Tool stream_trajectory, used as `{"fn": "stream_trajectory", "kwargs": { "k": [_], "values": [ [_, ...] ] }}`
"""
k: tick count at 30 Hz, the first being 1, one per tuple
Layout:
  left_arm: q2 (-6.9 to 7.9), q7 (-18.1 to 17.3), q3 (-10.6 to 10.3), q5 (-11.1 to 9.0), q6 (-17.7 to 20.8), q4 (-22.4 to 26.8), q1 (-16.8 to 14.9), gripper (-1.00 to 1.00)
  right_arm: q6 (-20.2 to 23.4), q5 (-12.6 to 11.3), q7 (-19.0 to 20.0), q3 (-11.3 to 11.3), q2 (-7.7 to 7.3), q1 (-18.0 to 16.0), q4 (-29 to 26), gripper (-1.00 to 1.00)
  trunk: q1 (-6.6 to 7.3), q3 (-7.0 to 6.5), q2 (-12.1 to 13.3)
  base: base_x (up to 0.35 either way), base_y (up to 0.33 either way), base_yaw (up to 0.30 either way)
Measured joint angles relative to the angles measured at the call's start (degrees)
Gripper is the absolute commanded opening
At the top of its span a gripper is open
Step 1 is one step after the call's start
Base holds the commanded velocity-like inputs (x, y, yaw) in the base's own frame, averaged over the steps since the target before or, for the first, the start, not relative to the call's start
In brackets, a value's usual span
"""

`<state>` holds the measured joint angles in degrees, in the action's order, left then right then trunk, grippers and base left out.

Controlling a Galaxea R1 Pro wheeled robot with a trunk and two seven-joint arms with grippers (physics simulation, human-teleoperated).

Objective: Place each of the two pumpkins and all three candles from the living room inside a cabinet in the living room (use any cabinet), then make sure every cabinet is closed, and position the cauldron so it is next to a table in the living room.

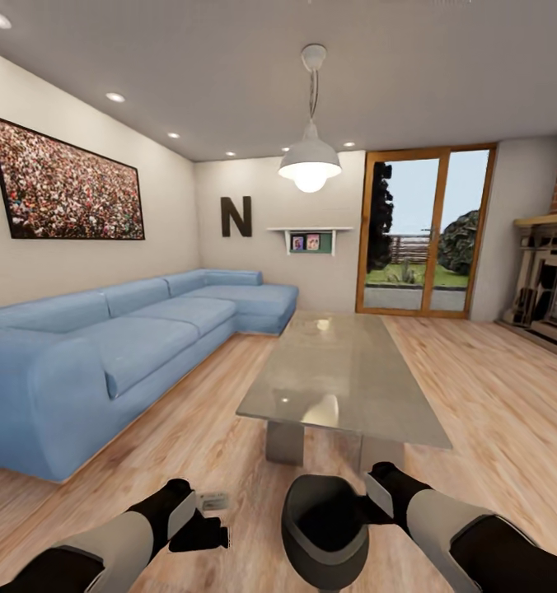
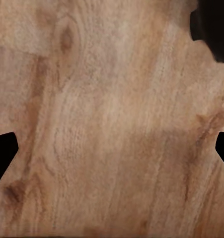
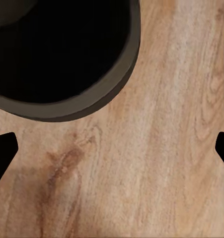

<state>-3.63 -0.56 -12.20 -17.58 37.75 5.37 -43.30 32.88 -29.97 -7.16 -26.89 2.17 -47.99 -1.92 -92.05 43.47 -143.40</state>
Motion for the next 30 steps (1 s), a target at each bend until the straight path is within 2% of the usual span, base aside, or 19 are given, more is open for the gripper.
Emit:
{"fn": "stream_trajectory", "kwargs": {
  "k": [4, 7, 9, 12, 14, 21, 30],
  "values": [
    [1.0, 0.0, -0.3, 0.0, -0.6, -0.9, 0.0, 1.0, 0.1, 0.0, -0.1, -0.1, -1.97, 0.0, 1.5, 1.0, 0.1, -0.57, 0.1, 0.0, 0.0, 0.166],
    [1.2, 0.0, -0.3, 0.0, -0.8, -1.2, 0.0, 1.0, 0.0, 0.0, -0.2, 0.0, -2.9, 0.1, 2.9, 1.0, 0.18, -1.0, 0.1, 0.0, 0.0, 0.165],
    [1.31, 0.0, -0.4, 0.1, -3.3, -3.0, 0.0, 1.0, -0.5, 0.0, -0.2, -0.2, -5.28, 0.4, 3.8, 1.0, 0.23, -1.28, 0.1, 0.0, 0.0, 0.165],
    [1.34, 0.0, -0.4, 0.1, -4.7, -5.2, 0.0, 1.0, -0.7, -0.1, -0.2, 0.0, -6.7, 2.3, 4.0, 1.0, 0.31, -1.71, 0.2, 0.0, 0.0, 0.165],
    [1.35, 0.0, -0.4, 0.1, -5.0, -5.6, 0.0, 1.0, -0.7, -0.1, -0.2, 0.0, -7.01, 3.5, 4.1, 1.0, 0.36, -1.99, 0.2, 0.0, 0.0, 0.165],
    [1.13, 0.0, -0.4, 0.2, -9.1, -6.0, 0.4, 1.0, -1.0, -0.1, -0.1, 0.0, -7.9, 8.6, 4.1, 1.0, 1.89, -2.69, 3.0, 0.0, 0.0, 0.165],
    [0.95, -0.1, -0.3, 0.1, -10.2, -5.9, 0.6, 1.0, -1.1, 0.0, 0.4, -0.1, -8.34, 14.4, 4.1, 1.0, 3.87, -3.6, 6.6, 0.0, 0.0, 0.162]
  ]
}}
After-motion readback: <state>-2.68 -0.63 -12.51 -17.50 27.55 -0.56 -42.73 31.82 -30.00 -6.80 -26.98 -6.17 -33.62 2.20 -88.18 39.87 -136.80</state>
